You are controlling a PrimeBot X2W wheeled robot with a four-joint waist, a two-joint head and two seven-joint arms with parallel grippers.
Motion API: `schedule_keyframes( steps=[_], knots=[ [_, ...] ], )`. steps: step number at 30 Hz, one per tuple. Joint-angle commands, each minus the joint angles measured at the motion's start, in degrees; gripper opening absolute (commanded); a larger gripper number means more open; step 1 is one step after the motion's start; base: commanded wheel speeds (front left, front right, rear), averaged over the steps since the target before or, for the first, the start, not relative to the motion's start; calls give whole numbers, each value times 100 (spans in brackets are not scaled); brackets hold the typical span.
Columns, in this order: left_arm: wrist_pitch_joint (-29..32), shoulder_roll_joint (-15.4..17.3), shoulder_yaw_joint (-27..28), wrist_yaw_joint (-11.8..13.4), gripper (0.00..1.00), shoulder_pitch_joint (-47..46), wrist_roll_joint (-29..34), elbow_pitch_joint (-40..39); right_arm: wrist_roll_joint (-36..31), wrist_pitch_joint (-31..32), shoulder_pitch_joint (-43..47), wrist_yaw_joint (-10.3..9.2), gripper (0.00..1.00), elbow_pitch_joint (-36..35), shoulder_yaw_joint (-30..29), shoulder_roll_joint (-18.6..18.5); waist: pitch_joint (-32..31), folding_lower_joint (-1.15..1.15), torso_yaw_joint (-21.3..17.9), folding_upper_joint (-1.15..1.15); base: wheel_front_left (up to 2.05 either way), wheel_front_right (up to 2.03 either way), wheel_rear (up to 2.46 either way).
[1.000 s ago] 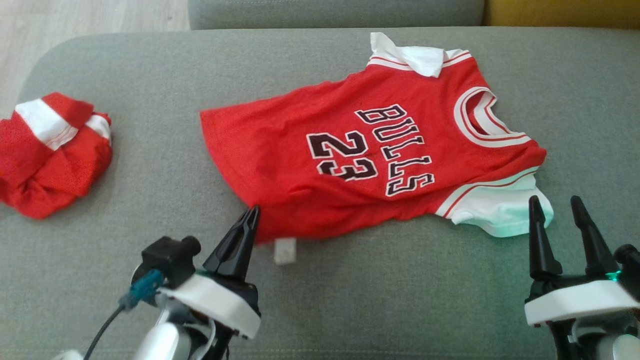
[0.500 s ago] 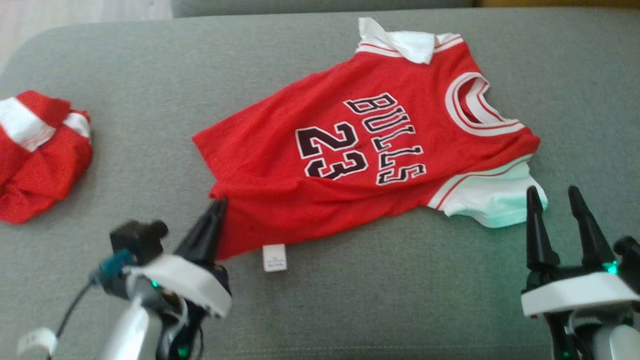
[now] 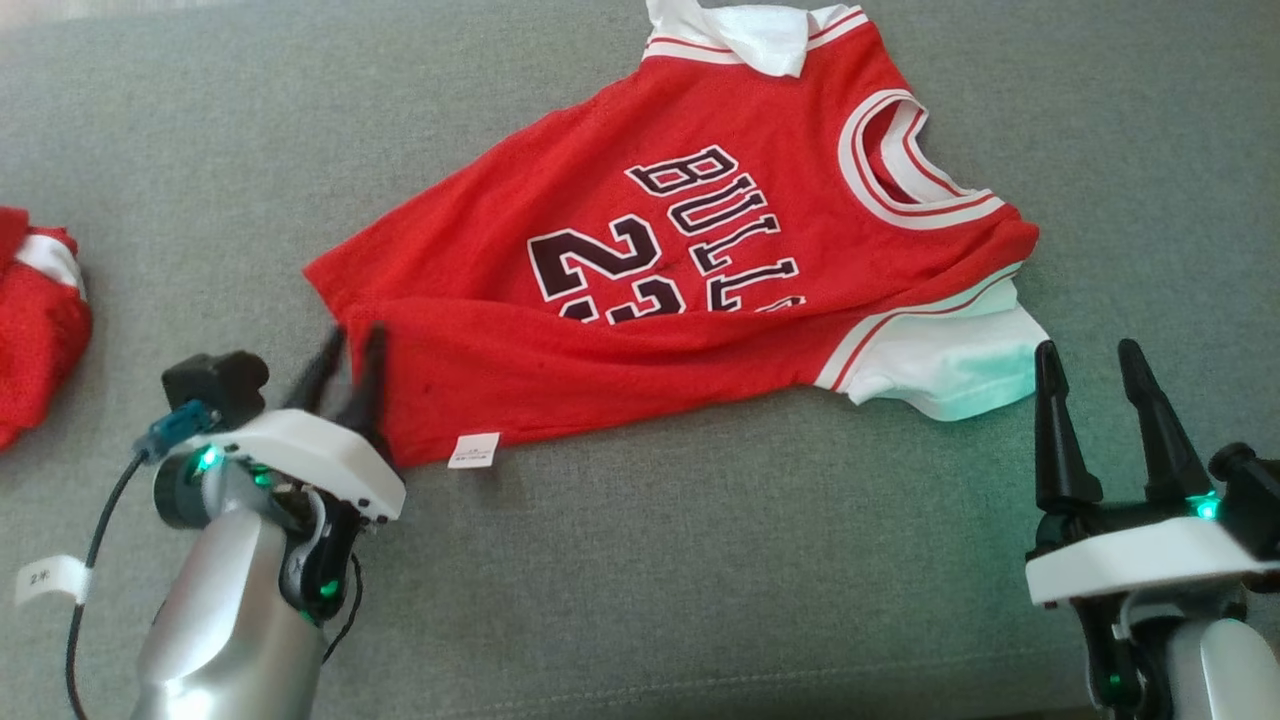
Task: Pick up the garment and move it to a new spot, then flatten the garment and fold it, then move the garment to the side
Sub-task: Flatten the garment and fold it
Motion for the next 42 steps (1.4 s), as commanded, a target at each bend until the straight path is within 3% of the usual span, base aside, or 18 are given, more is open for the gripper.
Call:
schedule_keyframes(
  steps=[1,4,8,15,20,29,42],
  knots=[
    [-75,120,178,-20,100,-192,-16,-137,16,-70,-180,39,100,-176,141,-31,-12,0,7,0,0,0,0],
    [-327,117,160,13,100,-199,50,-4,-40,-86,-210,39,100,-157,147,-31,-78,0,47,0,0,0,0],
    [-632,114,176,277,100,-8,265,-182,-197,-67,-220,39,100,-166,194,-31,-227,0,130,0,0,0,0],
    [-775,126,234,817,100,676,818,-1404,-478,64,-157,39,100,-206,271,-31,-536,0,319,0,0,0,0],
    [-779,159,138,1049,100,1310,1150,-2310,-677,183,-10,39,100,-211,362,-31,-805,0,411,0,0,0,0],
    [-519,216,-70,1246,100,2162,1276,-3067,-749,290,257,39,100,-221,491,-31,-1097,0,473,0,0,0,0],
    [-352,242,-112,1298,100,2292,1167,-3241,-612,338,364,39,100,-357,401,-31,-1130,0,461,0,0,0,0]
  ],
)
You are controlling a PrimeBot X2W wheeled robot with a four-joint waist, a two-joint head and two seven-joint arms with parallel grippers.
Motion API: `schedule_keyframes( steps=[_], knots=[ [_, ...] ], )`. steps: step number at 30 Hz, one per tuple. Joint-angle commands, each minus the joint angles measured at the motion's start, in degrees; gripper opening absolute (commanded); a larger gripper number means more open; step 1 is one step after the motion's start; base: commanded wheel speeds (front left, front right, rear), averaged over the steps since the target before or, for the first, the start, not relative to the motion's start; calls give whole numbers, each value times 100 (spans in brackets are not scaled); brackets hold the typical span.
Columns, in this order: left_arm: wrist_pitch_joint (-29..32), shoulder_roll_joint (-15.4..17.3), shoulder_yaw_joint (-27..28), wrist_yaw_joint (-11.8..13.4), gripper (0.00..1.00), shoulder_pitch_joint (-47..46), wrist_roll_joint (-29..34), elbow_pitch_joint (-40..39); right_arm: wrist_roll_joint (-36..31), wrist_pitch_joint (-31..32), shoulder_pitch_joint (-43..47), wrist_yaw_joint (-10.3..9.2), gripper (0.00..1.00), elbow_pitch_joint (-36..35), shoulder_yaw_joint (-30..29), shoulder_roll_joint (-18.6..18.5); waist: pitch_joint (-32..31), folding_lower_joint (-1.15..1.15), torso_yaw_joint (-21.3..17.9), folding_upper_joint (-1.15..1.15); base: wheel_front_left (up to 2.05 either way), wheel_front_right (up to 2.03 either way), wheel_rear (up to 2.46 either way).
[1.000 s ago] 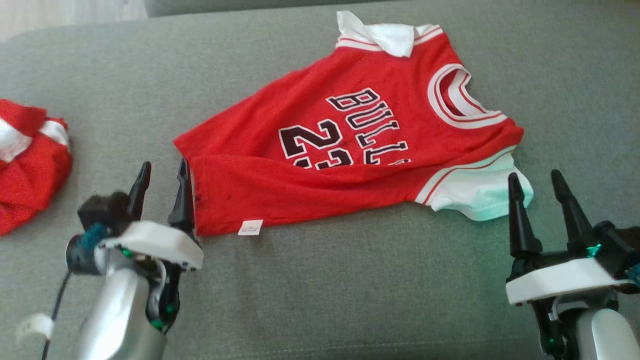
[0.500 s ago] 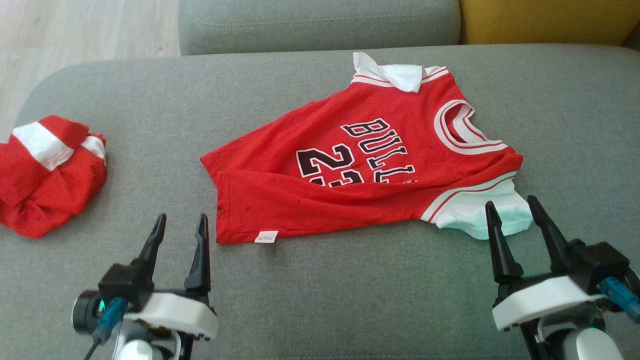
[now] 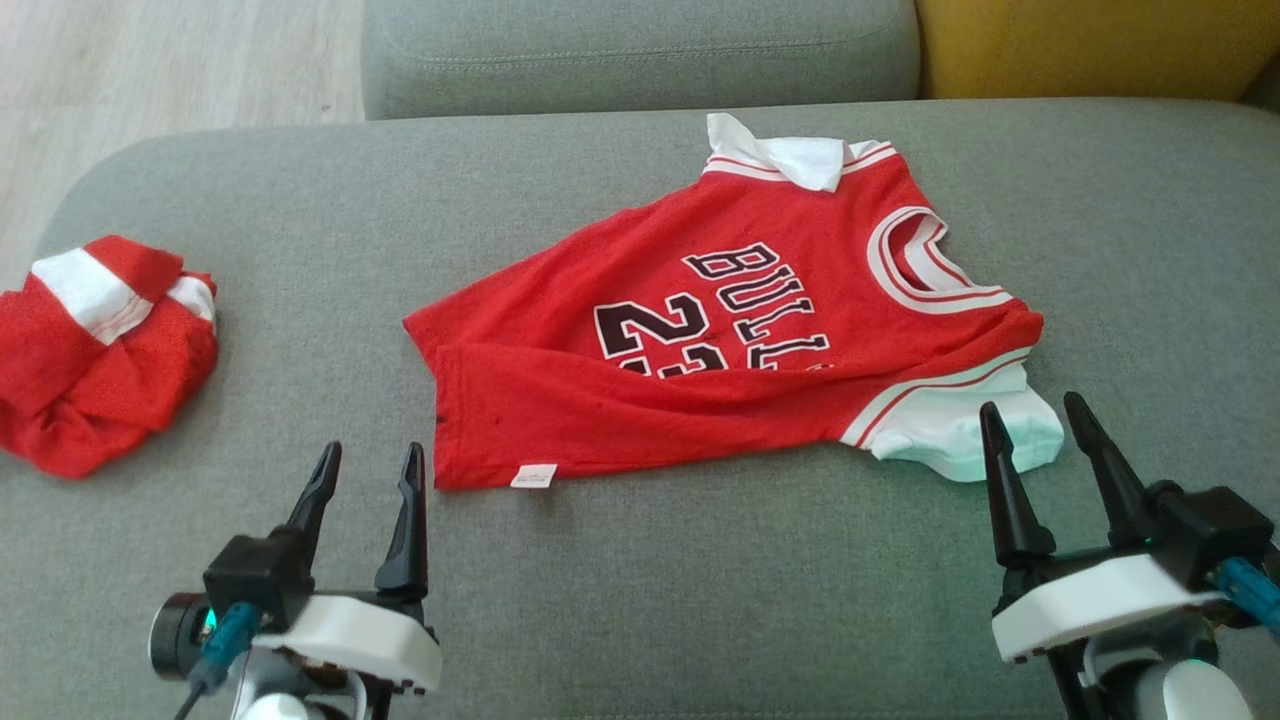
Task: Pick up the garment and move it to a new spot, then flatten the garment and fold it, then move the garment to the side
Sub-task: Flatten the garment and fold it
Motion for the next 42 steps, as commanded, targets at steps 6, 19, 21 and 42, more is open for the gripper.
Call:
schedule_keyframes(
  steps=[6,19,21,42],
  knots=[
    [59,54,154,-156,100,-328,-222,-40,111,7,-94,39,100,-249,132,-31,119,0,-29,0,0,0,0],
    [603,-56,104,-943,100,-1606,-934,2248,179,-34,-361,39,100,-171,213,-31,588,0,-160,0,0,0,0],
    [549,-86,110,-1009,100,-1711,-997,2514,189,-39,-370,39,100,-151,202,-31,618,0,-184,0,0,0,0],
    [-14,-116,-82,-1224,0,-2141,-1107,3262,173,69,-857,39,100,668,-670,-105,759,0,-136,0,0,0,0]
  ],
)
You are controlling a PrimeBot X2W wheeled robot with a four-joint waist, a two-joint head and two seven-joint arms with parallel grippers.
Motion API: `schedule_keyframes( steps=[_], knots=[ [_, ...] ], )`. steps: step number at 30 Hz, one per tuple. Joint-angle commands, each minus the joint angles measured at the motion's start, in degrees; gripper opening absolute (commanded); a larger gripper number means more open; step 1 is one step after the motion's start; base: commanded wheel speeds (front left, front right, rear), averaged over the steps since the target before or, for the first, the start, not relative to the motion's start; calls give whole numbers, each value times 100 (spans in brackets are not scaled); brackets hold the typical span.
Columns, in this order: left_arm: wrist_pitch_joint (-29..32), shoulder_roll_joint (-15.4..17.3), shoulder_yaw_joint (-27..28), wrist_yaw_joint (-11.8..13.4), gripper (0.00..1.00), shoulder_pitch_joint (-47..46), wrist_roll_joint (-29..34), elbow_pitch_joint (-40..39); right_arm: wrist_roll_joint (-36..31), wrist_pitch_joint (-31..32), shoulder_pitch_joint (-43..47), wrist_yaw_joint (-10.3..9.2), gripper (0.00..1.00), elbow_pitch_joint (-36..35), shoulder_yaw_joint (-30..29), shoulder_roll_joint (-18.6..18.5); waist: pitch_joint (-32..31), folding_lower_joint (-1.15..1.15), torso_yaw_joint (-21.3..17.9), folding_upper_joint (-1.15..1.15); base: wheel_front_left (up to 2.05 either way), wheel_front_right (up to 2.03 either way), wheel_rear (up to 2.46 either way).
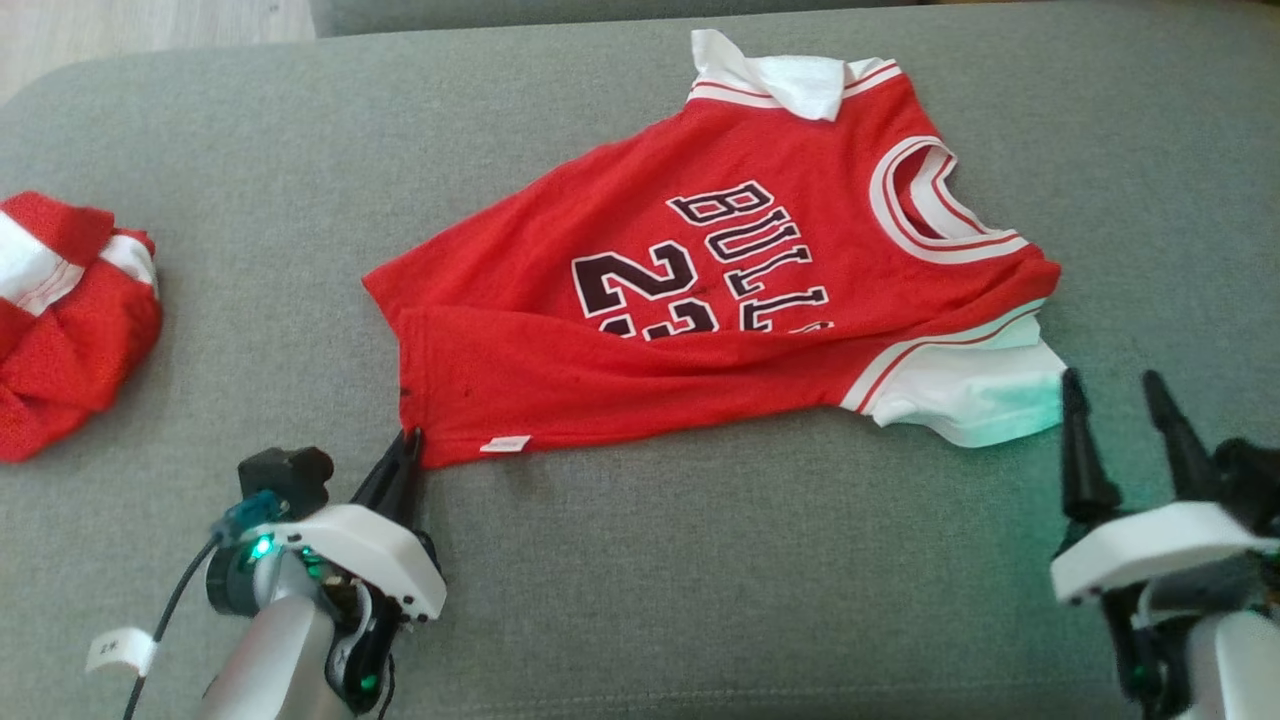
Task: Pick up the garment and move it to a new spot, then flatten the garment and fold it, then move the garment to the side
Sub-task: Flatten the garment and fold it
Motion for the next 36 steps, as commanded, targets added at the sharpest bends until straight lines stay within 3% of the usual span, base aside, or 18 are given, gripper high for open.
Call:
schedule_keyframes(
  steps=[1,5,10,16,17,18,19,25,31,36],
  knots=[
    [-63,103,141,41,0,-248,29,-214,-31,40,-375,39,100,70,-33,-125,53,0,34,0,0,0,0],
    [-68,73,93,50,0,-287,42,-333,-114,229,-670,39,100,561,-247,-226,148,0,90,0,0,0,0],
    [-61,45,18,55,0,-358,60,-509,-116,902,-1070,39,100,1289,-454,-258,310,0,195,0,0,0,0],
    [-90,48,-10,62,0,-392,43,-572,100,1602,-1250,39,100,1660,-390,-226,411,0,256,0,0,0,0],
    [-101,52,-9,67,0,-390,39,-583,164,1684,-1252,39,48,1671,-369,-224,418,0,258,0,0,0,0],
    [-119,58,-2,73,0,-384,33,-599,236,1721,-1251,39,5,1658,-352,-222,415,0,258,0,0,0,0],
    [-139,70,5,84,0,-375,35,-625,289,1744,-1235,39,0,1635,-337,-226,405,0,257,0,0,0,0],
    [-280,253,98,206,0,-241,104,-1251,858,1310,-1133,39,0,892,-359,-235,271,0,218,0,0,0,0],
    [-206,588,247,436,0,-76,226,-2578,1487,1064,-1109,39,0,-457,-346,-293,26,0,175,0,0,0,0],
    [70,862,406,645,0,-168,340,-3750,1647,963,-1377,39,0,-1583,-406,-556,-215,0,149,0,0,0,0]
  ],
)
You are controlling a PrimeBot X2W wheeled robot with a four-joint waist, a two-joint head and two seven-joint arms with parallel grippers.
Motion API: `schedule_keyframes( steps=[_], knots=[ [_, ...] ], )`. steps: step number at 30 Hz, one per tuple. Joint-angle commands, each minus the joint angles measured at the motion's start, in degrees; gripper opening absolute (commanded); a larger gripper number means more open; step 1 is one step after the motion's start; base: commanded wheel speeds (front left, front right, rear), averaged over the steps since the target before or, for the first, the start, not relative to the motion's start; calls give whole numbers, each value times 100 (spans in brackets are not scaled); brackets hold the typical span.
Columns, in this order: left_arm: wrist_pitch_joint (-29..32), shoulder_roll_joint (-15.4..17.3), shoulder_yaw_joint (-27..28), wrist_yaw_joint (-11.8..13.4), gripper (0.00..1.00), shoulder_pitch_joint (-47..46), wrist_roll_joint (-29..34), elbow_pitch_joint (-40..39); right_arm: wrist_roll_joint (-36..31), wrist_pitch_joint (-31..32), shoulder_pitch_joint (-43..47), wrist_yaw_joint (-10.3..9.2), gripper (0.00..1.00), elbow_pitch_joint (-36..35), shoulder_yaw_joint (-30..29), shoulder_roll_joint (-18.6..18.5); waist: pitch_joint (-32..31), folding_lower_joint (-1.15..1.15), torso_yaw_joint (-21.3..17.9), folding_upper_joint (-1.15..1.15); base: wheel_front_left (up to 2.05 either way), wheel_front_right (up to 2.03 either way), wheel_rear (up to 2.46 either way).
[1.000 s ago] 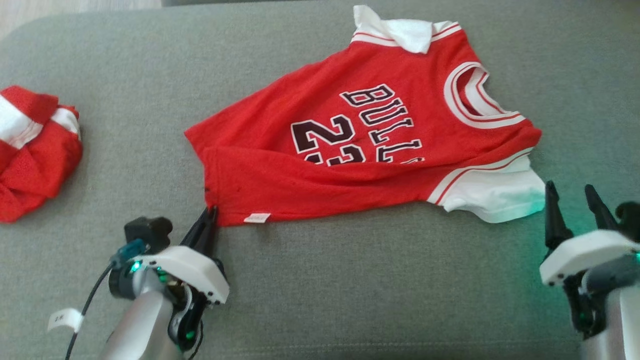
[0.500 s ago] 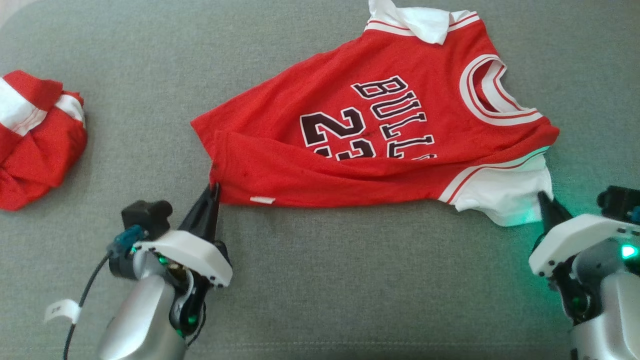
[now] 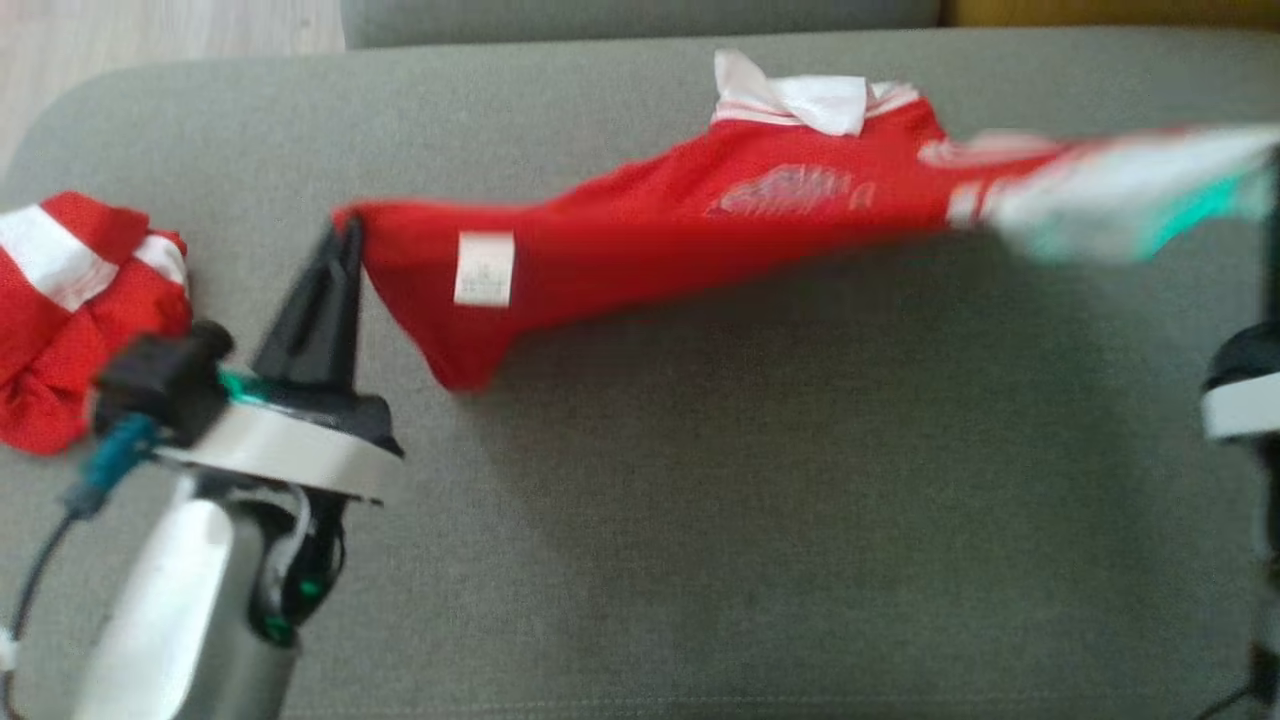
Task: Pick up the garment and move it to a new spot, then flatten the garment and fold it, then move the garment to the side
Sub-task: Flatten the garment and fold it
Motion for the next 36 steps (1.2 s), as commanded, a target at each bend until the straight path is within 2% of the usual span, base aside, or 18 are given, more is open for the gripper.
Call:
schedule_keyframes(
  steps=[1,6,9,14,20,25,29,32,36],
  knots=[
    [68,247,336,86,0,-330,85,-501,17,-64,-354,39,0,-555,52,-193,-147,0,-15,0,0,0,0],
    [302,401,532,239,0,-663,127,-1353,-63,18,-844,39,0,-1357,-165,-443,-404,0,-6,0,0,0,0],
    [411,469,636,325,0,-942,182,-1770,-71,147,-1147,39,0,-1581,-291,-619,-540,0,-2,0,0,0,0],
    [685,517,657,424,0,-1221,229,-2181,-77,429,-1446,39,0,-1566,-363,-760,-725,0,-35,0,0,0,0],
    [866,497,605,465,0,-1284,178,-2215,-87,599,-1495,39,0,-1466,-296,-728,-823,0,-59,0,0,0,0],
    [868,382,544,393,0,-1465,-6,-1921,-118,578,-1679,39,0,-1220,-185,-756,-744,0,-74,0,0,0,0],
    [725,241,531,263,0,-2018,-148,-1383,-136,386,-2215,39,0,-769,-42,-767,-510,0,-59,0,0,0,0],
    [496,125,513,122,0,-2745,-160,-743,-96,153,-2992,39,0,-147,167,-797,-257,0,-59,0,0,0,0],
    [69,-51,367,-146,0,-3842,-54,452,-144,-338,-4263,39,0,1062,496,-956,81,0,-7,0,0,0,0]
  ],
)
